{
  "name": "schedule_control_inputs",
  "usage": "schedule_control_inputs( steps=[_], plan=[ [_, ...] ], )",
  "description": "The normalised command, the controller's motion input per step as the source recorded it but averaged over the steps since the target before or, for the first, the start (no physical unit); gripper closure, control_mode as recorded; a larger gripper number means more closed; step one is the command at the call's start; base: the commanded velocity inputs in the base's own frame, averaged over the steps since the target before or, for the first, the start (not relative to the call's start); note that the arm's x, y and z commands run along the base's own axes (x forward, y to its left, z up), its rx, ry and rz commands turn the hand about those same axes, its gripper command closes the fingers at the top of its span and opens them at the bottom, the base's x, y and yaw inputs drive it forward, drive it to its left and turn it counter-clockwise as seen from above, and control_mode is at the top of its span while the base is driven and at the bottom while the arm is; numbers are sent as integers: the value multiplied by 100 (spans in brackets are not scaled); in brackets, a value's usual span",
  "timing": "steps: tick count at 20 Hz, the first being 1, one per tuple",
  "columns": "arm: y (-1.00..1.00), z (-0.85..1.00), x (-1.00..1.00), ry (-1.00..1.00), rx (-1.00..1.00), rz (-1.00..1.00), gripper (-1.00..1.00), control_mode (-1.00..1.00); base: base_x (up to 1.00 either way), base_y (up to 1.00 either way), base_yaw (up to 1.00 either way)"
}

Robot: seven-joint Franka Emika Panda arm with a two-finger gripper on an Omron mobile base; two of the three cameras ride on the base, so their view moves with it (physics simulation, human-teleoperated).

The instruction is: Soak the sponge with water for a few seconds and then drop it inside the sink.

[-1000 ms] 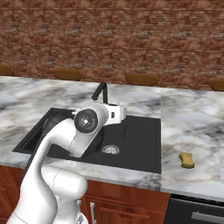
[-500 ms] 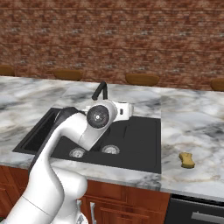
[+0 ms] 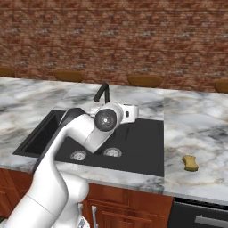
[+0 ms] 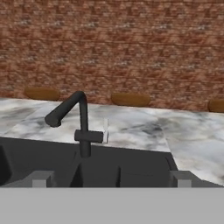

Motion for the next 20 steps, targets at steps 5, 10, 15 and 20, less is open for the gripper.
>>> schedule_control_inputs(
  steps=[5, 10, 15, 20],
  plan=[
    [0, -5, 0, -16, 0, 8, -100, -100, 0, 0, 0],
    [8, 0, 0, -16, -1, 10, -100, -100, 0, 0, 0],
    [18, 0, 0, -6, -6, 11, -100, -100, 0, 0, 0],
    [21, 0, 2, 0, -3, 10, -100, -100, 0, 0, 0]
  ],
)
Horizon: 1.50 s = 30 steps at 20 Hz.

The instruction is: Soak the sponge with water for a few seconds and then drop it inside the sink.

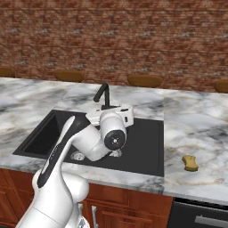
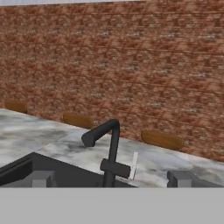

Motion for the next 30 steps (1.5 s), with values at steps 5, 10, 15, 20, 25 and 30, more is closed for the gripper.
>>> schedule_control_inputs(
  steps=[5, 10, 15, 20, 25, 30],
  plan=[
    [3, 0, 6, 0, 0, 4, -100, -100, 0, 0, 0],
    [14, 0, 18, 0, -2, 2, -100, -100, 0, 0, 0],
    [27, 0, 17, 1, 0, 1, -100, -100, 0, 0, 0],
    [22, -4, 17, 4, 0, 0, -100, -100, 0, 0, 0],
    [1, -10, 28, 2, 0, 0, -100, -100, 0, 0, 0],
    [-6, -13, 22, 0, 0, 0, -100, -100, 0, 0, 0]
  ],
)
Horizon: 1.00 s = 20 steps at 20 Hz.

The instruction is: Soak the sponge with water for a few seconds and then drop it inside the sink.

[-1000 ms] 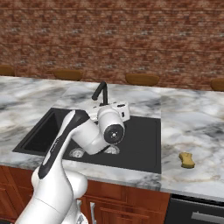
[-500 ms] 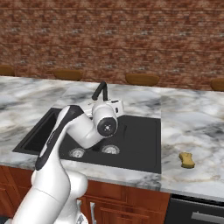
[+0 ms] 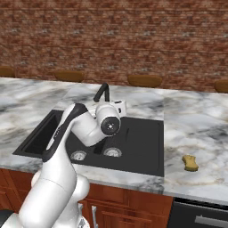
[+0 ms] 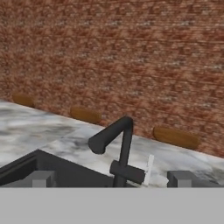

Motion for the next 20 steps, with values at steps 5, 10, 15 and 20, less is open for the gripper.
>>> schedule_control_inputs(
  steps=[5, 10, 15, 20],
  plan=[
    [0, -18, 19, 0, 0, 0, -100, -100, 0, 0, 0],
    [0, -20, 11, 0, 0, 0, -100, -100, 0, 0, 0],
    [0, -22, 6, 0, 0, 0, -100, -100, 0, 0, 0],
    [0, -11, 3, 0, 0, 0, -100, -100, 0, 0, 0]
  ],
)
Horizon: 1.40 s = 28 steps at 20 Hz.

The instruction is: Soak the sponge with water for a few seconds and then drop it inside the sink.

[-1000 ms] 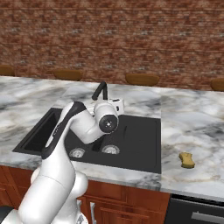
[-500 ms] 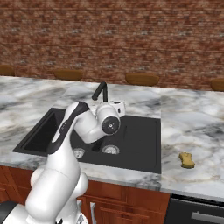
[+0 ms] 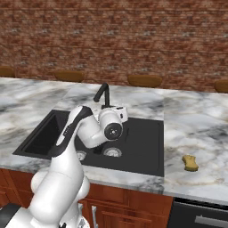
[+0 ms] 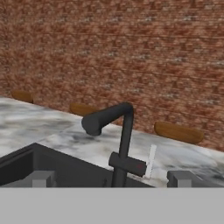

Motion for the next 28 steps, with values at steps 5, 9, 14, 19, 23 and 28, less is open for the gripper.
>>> schedule_control_inputs(
  steps=[5, 9, 14, 19, 23, 28],
  plan=[
    [0, -6, 4, 0, 0, 0, -100, -100, 0, 0, 0],
    [0, 0, 12, 4, 0, 0, -100, -100, 0, 0, 0],
    [0, 0, 21, 7, 0, 0, -100, -100, 0, 0, 0],
    [0, -3, 25, 2, 0, 0, -100, -100, 0, 0, 0],
    [0, -11, 30, 0, 0, 0, -100, -100, 0, 0, 0],
    [0, -9, 29, 0, 1, 0, -100, -100, 0, 0, 0]
  ],
)
